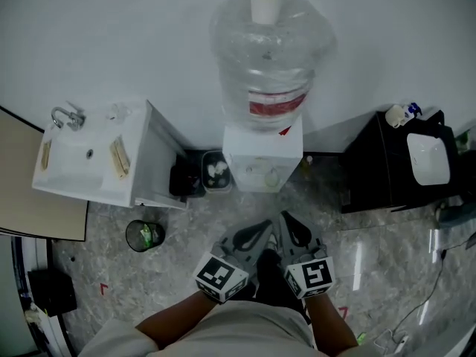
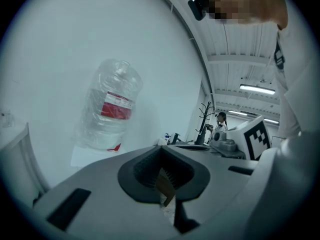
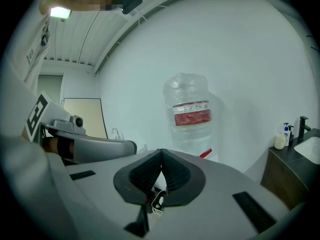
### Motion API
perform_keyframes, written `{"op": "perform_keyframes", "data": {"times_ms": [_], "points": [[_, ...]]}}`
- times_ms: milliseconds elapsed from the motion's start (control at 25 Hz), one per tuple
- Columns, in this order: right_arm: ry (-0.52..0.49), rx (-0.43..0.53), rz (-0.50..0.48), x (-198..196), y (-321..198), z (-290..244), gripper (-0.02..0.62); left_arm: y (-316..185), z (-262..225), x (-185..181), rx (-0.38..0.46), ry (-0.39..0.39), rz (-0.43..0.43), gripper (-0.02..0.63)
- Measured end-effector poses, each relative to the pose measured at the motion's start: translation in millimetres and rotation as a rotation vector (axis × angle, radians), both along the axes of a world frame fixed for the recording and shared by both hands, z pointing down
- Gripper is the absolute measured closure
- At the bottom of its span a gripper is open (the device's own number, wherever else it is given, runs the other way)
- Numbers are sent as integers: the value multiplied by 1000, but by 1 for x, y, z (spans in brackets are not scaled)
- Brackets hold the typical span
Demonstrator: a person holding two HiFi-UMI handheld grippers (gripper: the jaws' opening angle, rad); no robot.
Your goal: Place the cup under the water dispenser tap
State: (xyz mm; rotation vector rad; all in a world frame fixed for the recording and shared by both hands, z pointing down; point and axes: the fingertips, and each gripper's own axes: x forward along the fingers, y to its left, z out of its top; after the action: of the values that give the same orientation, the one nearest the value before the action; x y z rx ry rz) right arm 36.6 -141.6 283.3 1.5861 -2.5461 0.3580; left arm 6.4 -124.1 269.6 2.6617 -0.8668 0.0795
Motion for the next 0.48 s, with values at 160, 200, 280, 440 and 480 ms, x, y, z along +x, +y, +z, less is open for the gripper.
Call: {"op": "perform_keyframes", "data": {"times_ms": [160,200,280,440,480], "points": [[4,-14,-9,-1,11,-10,578,4,-9,-5,-5,7,-39,600],[7,-15,-11,-2,13,-11,578,5,-9,-5,-7,8,-43,600],[12,-10,-12,-3,15,-15,578,6,-12,-6,-5,8,-47,600],[15,3,-6,-3,16,-21,578,5,-16,-6,6,9,-53,600],[15,4,-6,-4,16,-21,578,5,-17,-7,8,8,-56,600]]}}
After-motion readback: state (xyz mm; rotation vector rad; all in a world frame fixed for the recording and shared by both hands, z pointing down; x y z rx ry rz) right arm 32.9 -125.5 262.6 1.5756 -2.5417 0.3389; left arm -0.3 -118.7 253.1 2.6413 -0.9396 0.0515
